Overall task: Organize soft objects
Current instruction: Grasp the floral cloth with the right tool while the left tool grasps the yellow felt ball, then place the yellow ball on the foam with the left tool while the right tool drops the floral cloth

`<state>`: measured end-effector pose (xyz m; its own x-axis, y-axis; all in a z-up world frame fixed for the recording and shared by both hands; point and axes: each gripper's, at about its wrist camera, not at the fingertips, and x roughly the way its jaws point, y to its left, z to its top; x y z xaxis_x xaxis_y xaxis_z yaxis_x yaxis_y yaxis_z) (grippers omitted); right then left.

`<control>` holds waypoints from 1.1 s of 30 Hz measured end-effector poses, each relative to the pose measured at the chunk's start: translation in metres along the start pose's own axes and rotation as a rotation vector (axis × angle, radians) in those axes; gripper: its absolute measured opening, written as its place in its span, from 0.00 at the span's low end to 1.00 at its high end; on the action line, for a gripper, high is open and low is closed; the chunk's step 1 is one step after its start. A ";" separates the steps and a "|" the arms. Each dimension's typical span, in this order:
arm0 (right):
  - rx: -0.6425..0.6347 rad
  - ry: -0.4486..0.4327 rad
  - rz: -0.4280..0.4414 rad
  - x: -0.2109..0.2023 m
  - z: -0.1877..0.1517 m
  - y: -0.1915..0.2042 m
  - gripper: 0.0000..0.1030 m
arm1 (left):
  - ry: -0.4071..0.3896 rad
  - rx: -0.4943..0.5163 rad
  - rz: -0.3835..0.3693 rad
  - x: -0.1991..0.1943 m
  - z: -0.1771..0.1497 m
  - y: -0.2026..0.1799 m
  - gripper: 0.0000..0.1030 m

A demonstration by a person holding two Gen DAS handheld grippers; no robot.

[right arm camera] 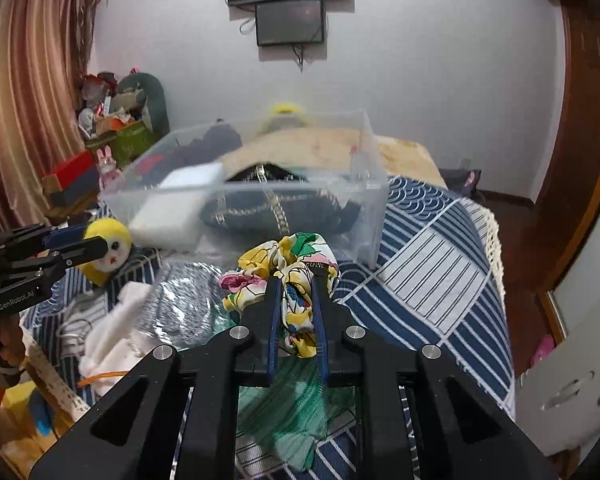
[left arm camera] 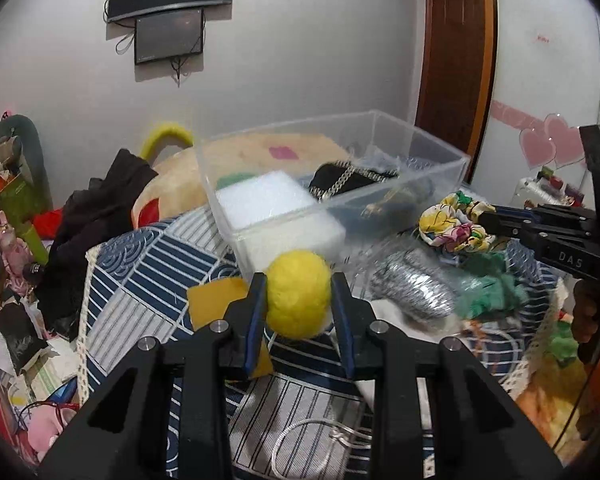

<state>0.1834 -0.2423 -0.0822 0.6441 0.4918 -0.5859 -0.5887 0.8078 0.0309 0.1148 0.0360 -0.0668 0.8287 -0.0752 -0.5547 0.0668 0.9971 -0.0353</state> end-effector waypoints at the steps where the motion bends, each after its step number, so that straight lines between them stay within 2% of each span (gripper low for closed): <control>1: 0.003 -0.012 0.000 -0.004 0.001 -0.001 0.13 | -0.011 0.000 -0.005 -0.004 0.002 -0.001 0.30; 8: 0.012 -0.104 0.007 -0.025 0.020 0.004 0.13 | -0.112 -0.024 -0.017 -0.032 0.024 -0.001 0.30; 13: 0.019 -0.185 0.003 -0.036 0.038 0.004 0.13 | -0.157 -0.056 -0.020 -0.033 0.041 0.003 0.30; 19: 0.016 -0.219 -0.007 -0.029 0.060 0.008 0.13 | -0.182 -0.070 -0.012 -0.024 0.063 0.005 0.30; 25: 0.014 -0.212 -0.014 -0.012 0.072 0.014 0.13 | -0.153 -0.105 -0.012 -0.002 0.079 0.015 0.31; 29: 0.011 -0.182 -0.014 0.006 0.076 0.019 0.13 | -0.081 -0.141 -0.023 0.025 0.081 0.027 0.31; 33: -0.005 -0.139 -0.010 0.023 0.080 0.024 0.13 | 0.001 -0.130 -0.017 0.051 0.082 0.031 0.31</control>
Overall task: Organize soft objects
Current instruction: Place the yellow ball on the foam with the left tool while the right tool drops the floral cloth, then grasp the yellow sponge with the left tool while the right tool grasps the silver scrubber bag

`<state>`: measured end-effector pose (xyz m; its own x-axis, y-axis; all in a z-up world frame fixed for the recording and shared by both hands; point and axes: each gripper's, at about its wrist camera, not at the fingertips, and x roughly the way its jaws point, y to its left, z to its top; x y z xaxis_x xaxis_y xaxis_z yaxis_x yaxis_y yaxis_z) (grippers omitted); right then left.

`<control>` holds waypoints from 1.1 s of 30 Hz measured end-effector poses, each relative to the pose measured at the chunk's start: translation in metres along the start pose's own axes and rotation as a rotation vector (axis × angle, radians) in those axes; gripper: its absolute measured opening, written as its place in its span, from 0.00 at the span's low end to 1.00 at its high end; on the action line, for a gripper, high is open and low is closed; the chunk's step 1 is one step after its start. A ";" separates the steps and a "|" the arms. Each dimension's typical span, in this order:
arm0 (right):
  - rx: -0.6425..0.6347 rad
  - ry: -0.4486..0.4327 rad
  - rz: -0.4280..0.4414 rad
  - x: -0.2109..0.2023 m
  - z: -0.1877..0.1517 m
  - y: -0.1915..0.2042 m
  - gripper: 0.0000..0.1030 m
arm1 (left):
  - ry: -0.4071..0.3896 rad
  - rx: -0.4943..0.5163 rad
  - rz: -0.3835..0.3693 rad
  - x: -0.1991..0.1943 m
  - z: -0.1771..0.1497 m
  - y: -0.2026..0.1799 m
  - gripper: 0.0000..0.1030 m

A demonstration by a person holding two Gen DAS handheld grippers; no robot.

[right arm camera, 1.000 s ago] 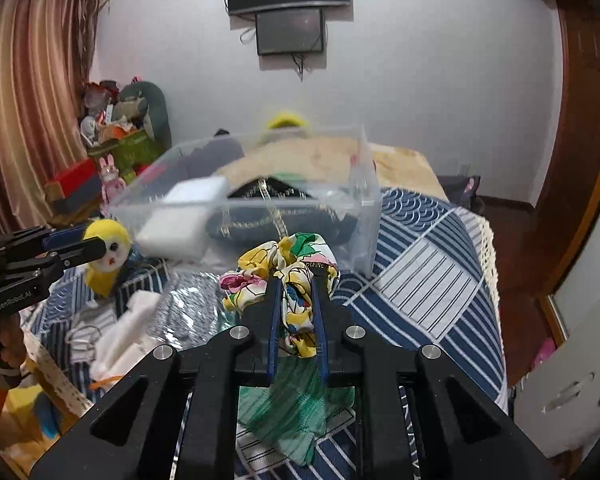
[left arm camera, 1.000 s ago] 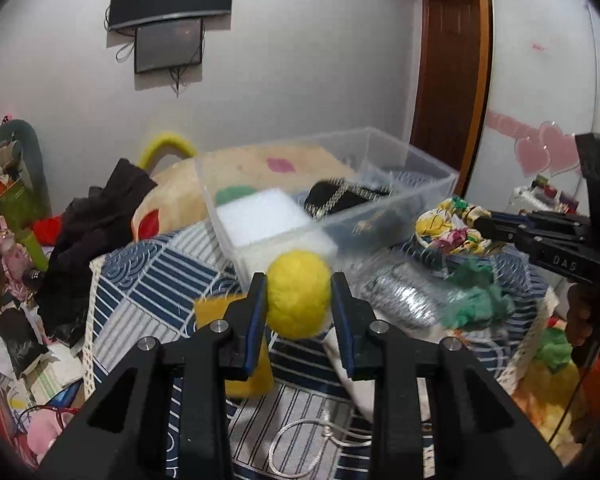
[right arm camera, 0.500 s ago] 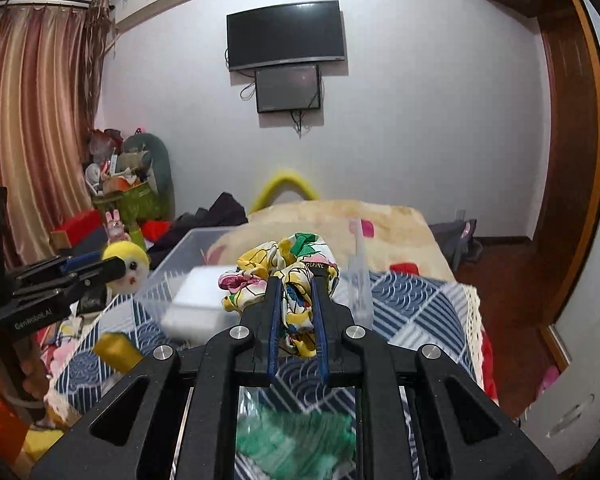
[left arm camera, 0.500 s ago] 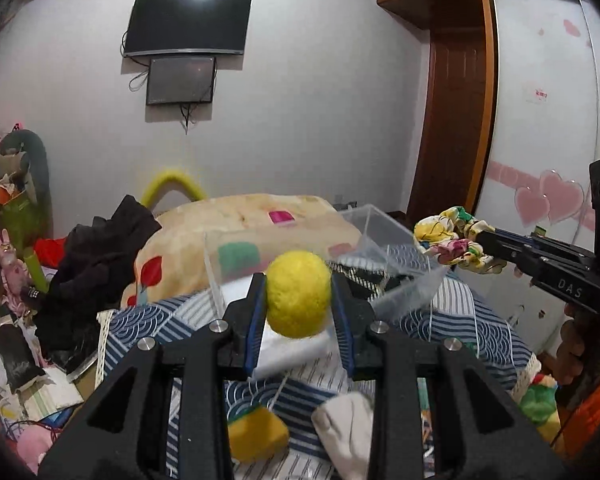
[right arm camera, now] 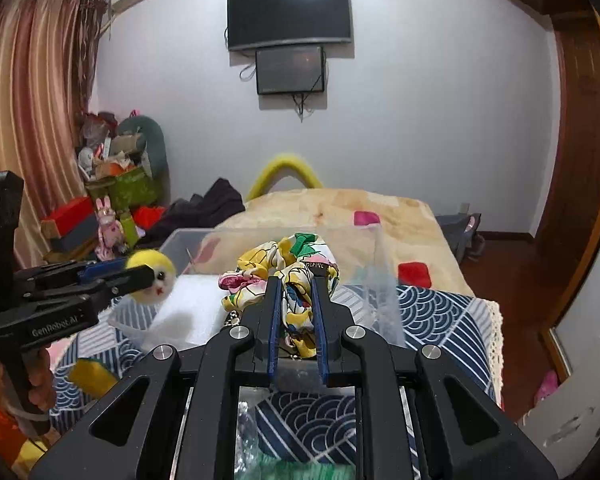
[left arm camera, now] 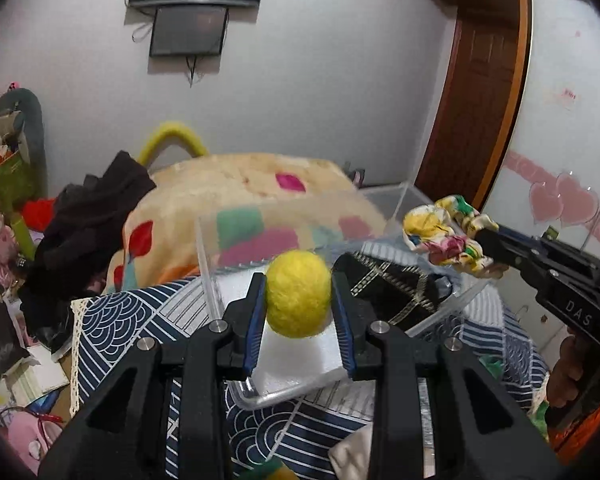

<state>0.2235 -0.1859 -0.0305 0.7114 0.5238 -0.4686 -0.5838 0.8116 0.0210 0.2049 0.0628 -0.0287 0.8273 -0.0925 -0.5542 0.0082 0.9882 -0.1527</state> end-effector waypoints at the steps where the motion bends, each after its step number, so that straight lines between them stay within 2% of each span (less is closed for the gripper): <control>1: -0.005 0.019 0.000 0.008 0.001 0.001 0.13 | 0.011 0.006 0.006 0.004 0.000 0.000 0.31; 6: -0.029 0.091 -0.014 0.032 -0.002 0.004 0.13 | 0.095 0.021 0.014 0.028 0.000 0.002 0.31; 13: -0.048 0.160 -0.052 0.047 -0.013 0.004 0.16 | 0.111 0.029 0.008 0.030 -0.001 0.004 0.32; 15: -0.055 0.167 -0.060 0.045 -0.015 0.004 0.18 | 0.109 0.034 0.010 0.027 -0.001 0.003 0.36; 17: -0.055 0.165 -0.064 0.040 -0.015 0.004 0.21 | 0.103 0.039 0.011 0.024 -0.001 0.001 0.49; 19: -0.053 0.161 -0.063 0.035 -0.015 0.002 0.29 | 0.093 0.044 0.025 0.018 -0.001 -0.001 0.58; 22: -0.056 0.143 -0.065 0.028 -0.012 0.001 0.38 | 0.068 0.061 0.037 0.007 -0.002 -0.005 0.59; 24: -0.062 0.127 -0.065 0.020 -0.011 0.000 0.42 | 0.057 0.068 0.043 0.001 -0.002 -0.007 0.64; 28: -0.052 0.082 -0.044 0.001 -0.008 -0.002 0.60 | 0.013 0.071 0.058 -0.019 -0.002 -0.011 0.80; 31: -0.048 0.041 -0.033 -0.016 -0.006 -0.002 0.65 | -0.033 0.085 0.082 -0.039 -0.005 -0.015 0.92; 33: -0.049 0.025 -0.025 -0.022 -0.006 0.002 0.66 | -0.062 0.095 0.097 -0.050 -0.008 -0.018 0.96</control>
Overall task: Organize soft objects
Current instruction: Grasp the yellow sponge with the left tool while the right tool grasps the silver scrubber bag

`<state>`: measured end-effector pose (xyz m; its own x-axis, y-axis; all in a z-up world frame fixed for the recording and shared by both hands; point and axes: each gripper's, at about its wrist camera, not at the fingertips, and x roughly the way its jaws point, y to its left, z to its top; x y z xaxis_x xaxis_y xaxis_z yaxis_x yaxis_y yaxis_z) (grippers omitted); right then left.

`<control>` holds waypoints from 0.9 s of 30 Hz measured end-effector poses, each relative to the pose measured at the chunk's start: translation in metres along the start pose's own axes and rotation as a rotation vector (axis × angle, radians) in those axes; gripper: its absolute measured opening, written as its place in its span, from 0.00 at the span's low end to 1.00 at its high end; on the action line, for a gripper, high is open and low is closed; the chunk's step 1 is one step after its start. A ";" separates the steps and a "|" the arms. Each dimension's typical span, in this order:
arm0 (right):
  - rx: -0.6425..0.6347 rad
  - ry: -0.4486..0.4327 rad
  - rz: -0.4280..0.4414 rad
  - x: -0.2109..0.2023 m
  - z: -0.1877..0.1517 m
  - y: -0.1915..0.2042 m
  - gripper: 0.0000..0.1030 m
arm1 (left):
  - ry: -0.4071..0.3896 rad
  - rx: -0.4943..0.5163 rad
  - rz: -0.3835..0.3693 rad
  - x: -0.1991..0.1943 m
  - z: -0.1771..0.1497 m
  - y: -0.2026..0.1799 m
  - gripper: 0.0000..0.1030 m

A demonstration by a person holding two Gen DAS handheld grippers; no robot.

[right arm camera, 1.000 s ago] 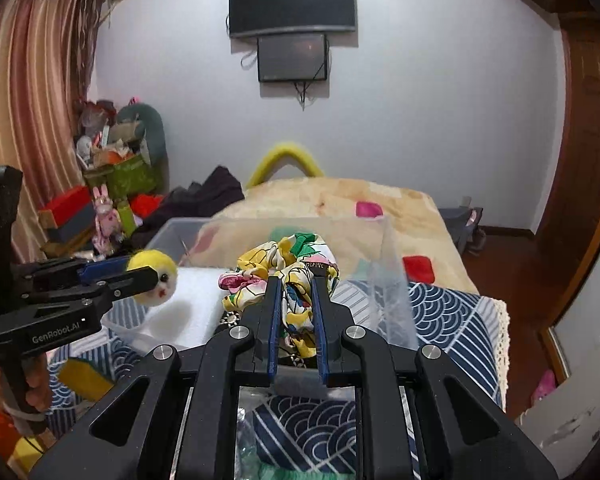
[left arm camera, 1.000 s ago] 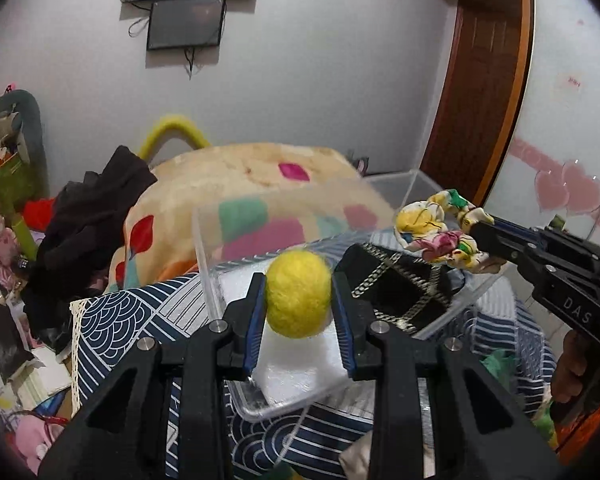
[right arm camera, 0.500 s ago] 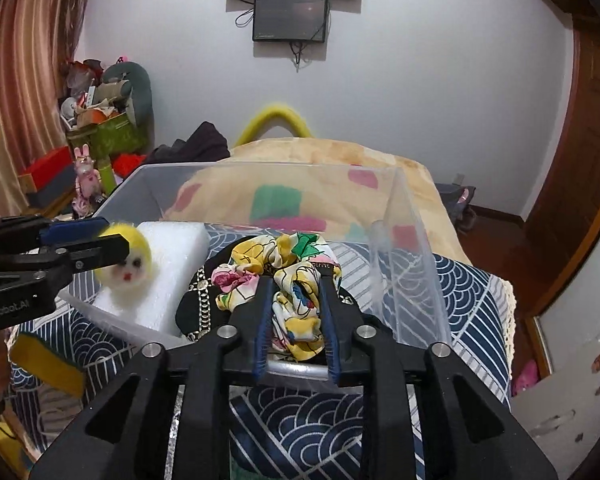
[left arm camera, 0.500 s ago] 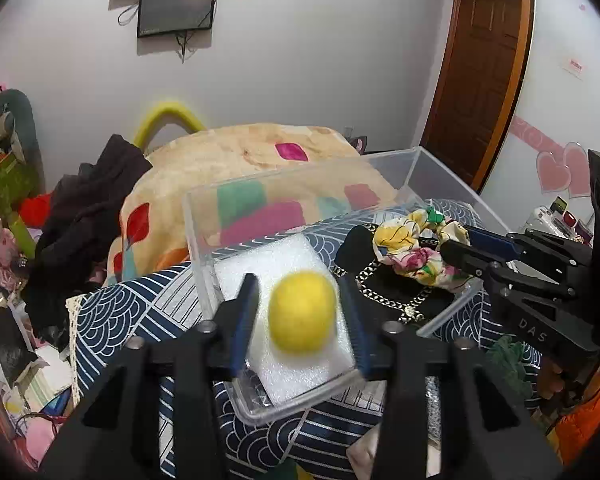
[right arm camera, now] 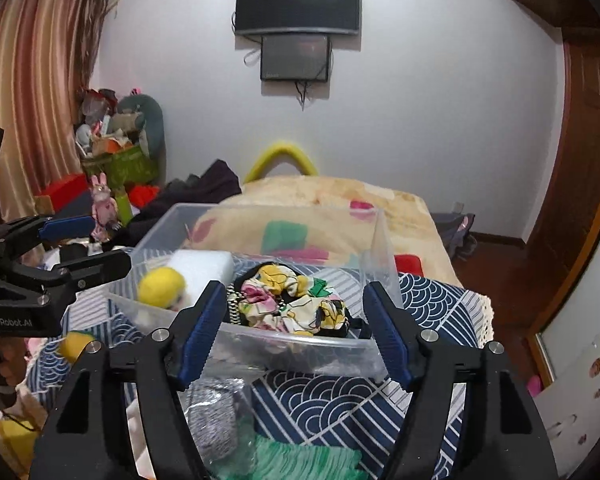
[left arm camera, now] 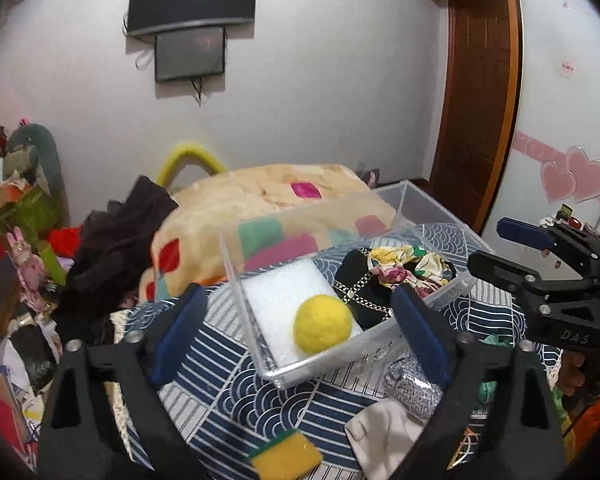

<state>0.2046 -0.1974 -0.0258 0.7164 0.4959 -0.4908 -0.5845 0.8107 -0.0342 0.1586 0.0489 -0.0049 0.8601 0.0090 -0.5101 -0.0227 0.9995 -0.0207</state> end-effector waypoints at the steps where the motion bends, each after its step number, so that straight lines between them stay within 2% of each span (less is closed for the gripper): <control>1: -0.001 -0.008 0.004 -0.004 0.000 0.001 0.66 | -0.011 0.005 0.004 -0.005 -0.002 -0.001 0.97; 4: -0.008 -0.019 0.017 -0.009 -0.003 0.007 0.67 | -0.023 0.015 0.008 -0.015 -0.010 -0.002 0.99; 8: -0.015 -0.003 0.044 -0.007 -0.012 0.015 0.68 | 0.004 0.024 0.012 -0.019 -0.027 -0.001 0.99; 12: -0.016 0.043 0.070 0.004 -0.026 0.023 0.68 | 0.034 0.019 0.024 -0.016 -0.046 0.003 0.99; 19: 0.007 0.132 0.116 0.024 -0.054 0.035 0.68 | 0.106 -0.044 0.017 0.000 -0.077 0.016 0.99; 25: 0.027 0.195 0.148 0.037 -0.068 0.039 0.68 | 0.124 -0.077 -0.003 0.006 -0.094 0.021 0.99; 27: 0.032 0.212 0.159 0.040 -0.072 0.040 0.68 | 0.129 -0.094 -0.017 0.007 -0.097 0.021 0.93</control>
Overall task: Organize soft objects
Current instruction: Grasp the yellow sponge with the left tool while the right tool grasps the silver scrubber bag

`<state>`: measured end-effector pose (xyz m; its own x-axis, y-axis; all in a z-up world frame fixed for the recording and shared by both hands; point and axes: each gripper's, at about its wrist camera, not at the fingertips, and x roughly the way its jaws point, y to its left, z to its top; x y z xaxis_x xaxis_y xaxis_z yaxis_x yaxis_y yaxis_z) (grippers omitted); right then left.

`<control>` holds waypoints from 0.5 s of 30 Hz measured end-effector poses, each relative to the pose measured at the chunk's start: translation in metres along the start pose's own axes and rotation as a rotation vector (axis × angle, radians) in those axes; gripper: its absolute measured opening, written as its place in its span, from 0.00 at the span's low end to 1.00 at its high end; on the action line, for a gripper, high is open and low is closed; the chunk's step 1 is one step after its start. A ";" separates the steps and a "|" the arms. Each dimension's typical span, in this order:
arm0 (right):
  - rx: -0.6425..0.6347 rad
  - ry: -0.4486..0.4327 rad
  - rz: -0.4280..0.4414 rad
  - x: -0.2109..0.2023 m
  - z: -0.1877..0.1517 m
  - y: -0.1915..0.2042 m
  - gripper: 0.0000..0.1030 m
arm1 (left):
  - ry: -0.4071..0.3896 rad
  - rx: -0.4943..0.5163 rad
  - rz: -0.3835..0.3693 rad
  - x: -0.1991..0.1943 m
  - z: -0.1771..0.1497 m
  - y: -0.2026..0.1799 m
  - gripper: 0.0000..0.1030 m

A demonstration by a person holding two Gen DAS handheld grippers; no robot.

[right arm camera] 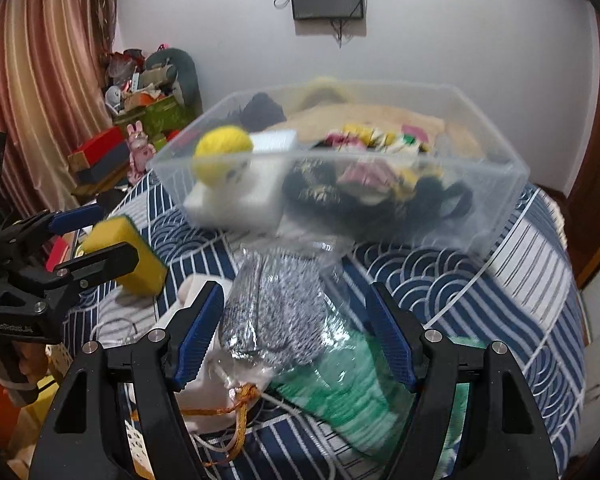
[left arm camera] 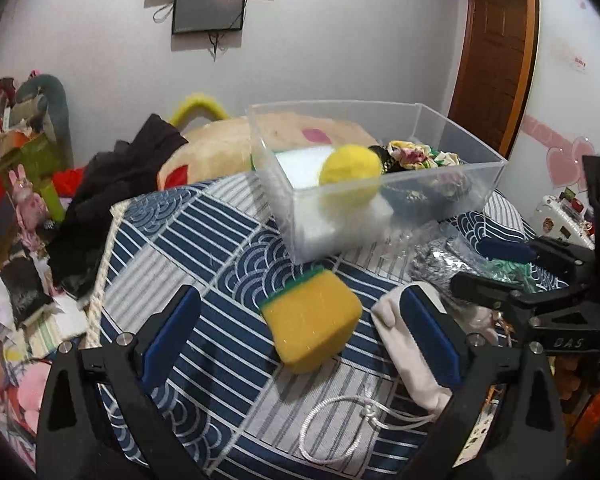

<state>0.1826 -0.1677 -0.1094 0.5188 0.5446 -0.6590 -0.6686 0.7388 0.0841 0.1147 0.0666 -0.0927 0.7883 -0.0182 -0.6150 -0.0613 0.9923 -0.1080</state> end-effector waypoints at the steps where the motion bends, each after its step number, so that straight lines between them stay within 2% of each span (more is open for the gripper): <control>1: 0.007 0.007 0.006 0.003 -0.001 0.000 0.68 | 0.000 -0.003 -0.003 0.000 0.000 -0.001 0.85; 2: 0.011 0.008 0.010 0.002 -0.001 0.000 0.68 | 0.005 -0.003 -0.006 0.001 -0.002 -0.001 0.78; 5: 0.022 0.012 0.022 0.003 -0.003 0.000 0.68 | 0.023 -0.008 -0.027 0.004 -0.005 -0.001 0.69; 6: 0.024 0.011 0.028 0.002 -0.003 0.000 0.64 | 0.022 -0.012 -0.032 0.005 -0.006 -0.001 0.67; 8: 0.024 0.015 0.049 0.002 -0.005 -0.002 0.52 | 0.026 -0.007 -0.042 0.008 -0.008 -0.001 0.53; 9: 0.024 0.018 0.050 0.001 -0.006 -0.002 0.46 | 0.030 -0.006 -0.044 0.008 -0.010 -0.002 0.50; 10: 0.021 0.015 0.042 0.001 -0.007 -0.002 0.43 | 0.036 -0.004 -0.047 0.010 -0.010 -0.002 0.44; 11: 0.019 0.013 0.042 0.001 -0.007 -0.002 0.41 | 0.042 -0.004 -0.051 0.010 -0.011 -0.003 0.41; 15: 0.027 -0.005 0.039 -0.007 -0.011 -0.007 0.30 | 0.030 -0.007 -0.051 0.007 -0.012 -0.003 0.40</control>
<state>0.1774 -0.1807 -0.1136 0.4952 0.5753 -0.6510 -0.6739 0.7273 0.1301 0.1131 0.0622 -0.1066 0.7719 -0.0720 -0.6317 -0.0264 0.9891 -0.1450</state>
